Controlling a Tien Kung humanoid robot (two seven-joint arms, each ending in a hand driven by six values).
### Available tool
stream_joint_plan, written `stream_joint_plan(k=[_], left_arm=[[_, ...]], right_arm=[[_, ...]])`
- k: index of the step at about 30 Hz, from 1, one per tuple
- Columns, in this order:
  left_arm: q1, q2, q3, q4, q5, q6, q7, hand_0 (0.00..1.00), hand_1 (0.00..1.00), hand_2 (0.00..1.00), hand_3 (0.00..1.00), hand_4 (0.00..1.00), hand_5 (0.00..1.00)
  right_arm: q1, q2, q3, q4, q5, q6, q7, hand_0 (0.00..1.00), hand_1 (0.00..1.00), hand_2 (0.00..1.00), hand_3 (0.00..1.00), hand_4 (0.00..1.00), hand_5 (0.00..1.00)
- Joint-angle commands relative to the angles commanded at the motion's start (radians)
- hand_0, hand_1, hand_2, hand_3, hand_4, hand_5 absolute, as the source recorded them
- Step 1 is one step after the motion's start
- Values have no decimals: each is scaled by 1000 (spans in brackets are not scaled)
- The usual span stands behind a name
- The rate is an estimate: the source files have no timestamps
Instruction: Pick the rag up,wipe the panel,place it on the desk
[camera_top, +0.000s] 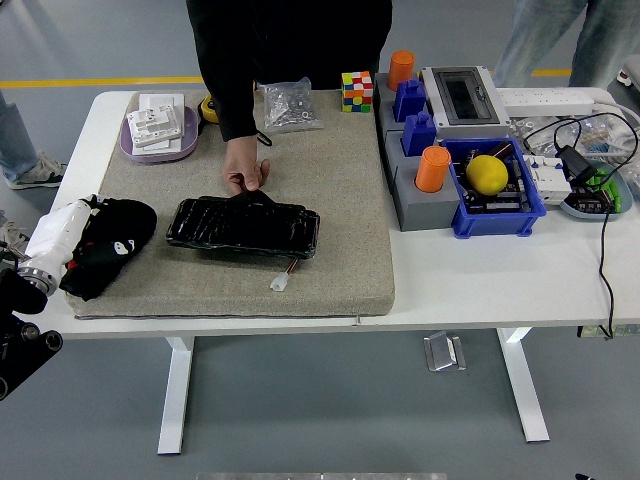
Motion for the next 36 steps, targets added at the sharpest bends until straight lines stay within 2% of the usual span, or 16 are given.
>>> stream_joint_plan(k=[1, 6, 7, 12, 13, 18, 19, 24, 25, 30, 31, 36], left_arm=[[-1, -2, 0, 2, 2, 2, -1, 432, 540, 800, 802, 879, 449], [-6, -9, 5, 13, 1, 8, 1, 432, 540, 800, 802, 879, 449], [-6, -11, 5, 14, 2, 10, 0, 402, 415, 797, 741, 815, 378], [-5, -16, -4, 16, 7, 20, -1, 402, 415, 797, 741, 815, 378], [-5, -18, -6, 16, 6, 22, -1, 383, 294, 784, 666, 699, 270], [-5, -23, -10, 20, 7, 35, -4, 383, 294, 784, 666, 699, 270], [-5, -24, -8, 22, 5, 36, -5, 357, 259, 751, 632, 642, 235], [-4, -24, -6, 30, 9, 38, -3, 357, 259, 751, 632, 642, 235], [-4, -24, -6, 30, 10, 38, -2, 303, 261, 751, 767, 610, 207], [-3, -28, -10, 34, 21, 45, -3, 303, 261, 751, 767, 610, 207], [-3, -28, -10, 33, 24, 47, -2, 247, 276, 744, 755, 567, 132], [-2, -32, -10, 32, 43, 60, -2, 247, 276, 744, 755, 567, 132]], right_arm=[[0, 0, 1, 0, 0, 0, 0, 786, 724, 727, 664, 998, 553], [-1, 1, 7, -1, 0, 0, 0, 786, 724, 727, 664, 998, 553], [0, 1, 7, -1, -1, 0, -1, 785, 723, 728, 663, 998, 554], [0, 3, 10, -1, -3, 0, -1, 785, 723, 728, 663, 998, 554], [0, 3, 11, -1, -4, 0, -1, 786, 723, 727, 663, 998, 554], [2, 3, 8, 0, -2, -1, -1, 786, 723, 727, 663, 998, 554], [2, 3, 9, 0, -1, -1, 0, 786, 722, 727, 663, 998, 554], [1, 3, 11, 2, -2, 0, 0, 786, 722, 727, 663, 998, 554], [1, 3, 11, 1, -2, 0, 0, 786, 723, 727, 663, 998, 554], [1, 3, 14, 2, -4, 0, 1, 786, 723, 727, 663, 998, 554], [1, 3, 14, 2, -4, 0, 1, 785, 724, 727, 663, 998, 554], [2, 3, 18, 1, -4, 0, 1, 785, 724, 727, 663, 998, 554]])
